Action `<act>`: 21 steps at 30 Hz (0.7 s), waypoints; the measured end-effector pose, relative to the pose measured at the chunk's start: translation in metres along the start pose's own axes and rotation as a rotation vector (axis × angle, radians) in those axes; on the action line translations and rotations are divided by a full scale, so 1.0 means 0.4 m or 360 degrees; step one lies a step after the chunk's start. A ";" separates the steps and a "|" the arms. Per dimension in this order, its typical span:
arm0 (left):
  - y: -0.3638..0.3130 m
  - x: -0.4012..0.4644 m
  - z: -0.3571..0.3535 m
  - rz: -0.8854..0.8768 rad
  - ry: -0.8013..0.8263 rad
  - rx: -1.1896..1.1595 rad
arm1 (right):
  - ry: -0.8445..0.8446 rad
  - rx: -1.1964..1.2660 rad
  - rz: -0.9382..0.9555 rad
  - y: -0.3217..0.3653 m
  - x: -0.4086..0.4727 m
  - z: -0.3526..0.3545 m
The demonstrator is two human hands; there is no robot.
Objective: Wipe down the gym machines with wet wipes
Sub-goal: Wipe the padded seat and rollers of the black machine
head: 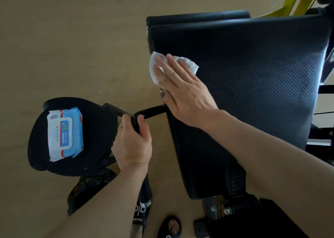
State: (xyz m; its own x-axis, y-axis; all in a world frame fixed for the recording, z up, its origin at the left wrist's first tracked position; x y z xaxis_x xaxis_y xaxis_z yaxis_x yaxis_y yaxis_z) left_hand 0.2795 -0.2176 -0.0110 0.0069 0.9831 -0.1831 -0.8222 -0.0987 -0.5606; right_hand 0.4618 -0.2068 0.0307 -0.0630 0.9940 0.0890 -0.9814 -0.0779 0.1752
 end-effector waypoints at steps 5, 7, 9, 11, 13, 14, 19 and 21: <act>0.002 0.002 -0.004 0.0016 -0.0003 -0.0003 | -0.0223 0.0119 -0.0920 -0.151 -0.063 0.039; 0.000 0.001 -0.003 0.0022 -0.0018 -0.0002 | -0.0157 0.0129 -0.0924 -0.089 -0.062 0.022; 0.000 0.001 -0.001 0.0024 -0.0033 -0.0003 | 0.0047 0.0091 -0.0419 0.002 -0.090 -0.015; 0.000 -0.001 -0.003 0.0023 -0.0031 0.0004 | 0.0217 -0.0079 0.0081 0.040 -0.145 -0.034; -0.004 -0.002 -0.002 0.0031 -0.0026 0.0010 | 0.0303 -0.0260 0.0319 0.015 -0.145 -0.024; -0.006 -0.001 0.000 0.0040 -0.0025 0.0017 | 0.0340 -0.0349 0.0394 0.006 -0.124 -0.019; -0.005 -0.001 0.001 0.0050 -0.0033 0.0052 | 0.0416 -0.0454 0.0470 0.042 -0.025 -0.021; -0.004 -0.002 0.000 0.0038 -0.0051 0.0050 | 0.0450 -0.0473 0.0499 0.061 -0.069 -0.031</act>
State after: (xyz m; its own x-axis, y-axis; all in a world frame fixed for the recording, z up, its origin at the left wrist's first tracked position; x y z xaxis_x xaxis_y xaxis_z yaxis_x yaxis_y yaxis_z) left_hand 0.2809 -0.2184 -0.0099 -0.0308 0.9850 -0.1696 -0.8395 -0.1176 -0.5305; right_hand 0.4373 -0.2351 0.0202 -0.3684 0.9115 -0.1830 -0.9141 -0.3910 -0.1073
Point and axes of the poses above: each hand's wrist, its own x-axis towards the middle knuckle, its own z-axis out of the back of the hand, y = z × x, the point moved 4 cm from there along x, towards the middle knuckle
